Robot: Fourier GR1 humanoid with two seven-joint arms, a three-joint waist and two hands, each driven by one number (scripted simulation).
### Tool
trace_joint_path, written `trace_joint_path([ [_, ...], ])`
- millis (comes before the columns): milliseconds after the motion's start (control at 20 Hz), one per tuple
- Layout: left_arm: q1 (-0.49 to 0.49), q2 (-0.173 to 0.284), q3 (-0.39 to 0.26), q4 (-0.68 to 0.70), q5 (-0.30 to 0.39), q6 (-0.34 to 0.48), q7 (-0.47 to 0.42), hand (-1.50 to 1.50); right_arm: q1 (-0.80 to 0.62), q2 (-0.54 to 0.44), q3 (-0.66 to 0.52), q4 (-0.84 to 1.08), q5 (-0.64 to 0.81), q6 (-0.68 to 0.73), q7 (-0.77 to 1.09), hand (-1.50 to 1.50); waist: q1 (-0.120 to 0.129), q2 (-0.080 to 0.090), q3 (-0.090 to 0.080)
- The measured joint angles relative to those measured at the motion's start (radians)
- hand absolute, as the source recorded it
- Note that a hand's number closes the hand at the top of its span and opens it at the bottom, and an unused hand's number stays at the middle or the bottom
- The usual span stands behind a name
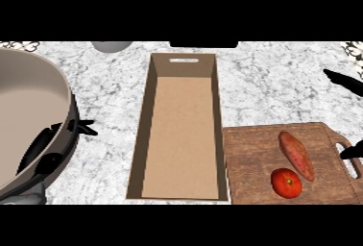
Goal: Pick the sweet potato from the cutting board and place it in the cardboard box
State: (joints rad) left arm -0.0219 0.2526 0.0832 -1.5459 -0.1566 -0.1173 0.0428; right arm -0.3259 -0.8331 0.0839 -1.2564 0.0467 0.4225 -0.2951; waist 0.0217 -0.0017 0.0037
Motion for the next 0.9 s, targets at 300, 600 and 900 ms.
trace_joint_path([
  [300, 0.009, -0.056, 0.043, -0.029, -0.059, -0.033, 0.022, 0.00, -0.015, -0.080, 0.128, -0.078, 0.110, 0.142, 0.082, -1.50, -0.007, -0.003, 0.000],
  [600, 0.015, -0.115, 0.081, -0.070, -0.116, -0.076, 0.051, 0.00, 0.013, -0.056, 0.176, -0.172, 0.167, 0.192, 0.200, -1.50, -0.017, -0.003, 0.000],
  [900, 0.011, -0.168, 0.120, -0.085, -0.184, -0.106, 0.047, 0.00, 0.051, -0.017, 0.164, -0.234, 0.212, 0.195, 0.295, -1.50, -0.021, -0.004, 0.002],
])
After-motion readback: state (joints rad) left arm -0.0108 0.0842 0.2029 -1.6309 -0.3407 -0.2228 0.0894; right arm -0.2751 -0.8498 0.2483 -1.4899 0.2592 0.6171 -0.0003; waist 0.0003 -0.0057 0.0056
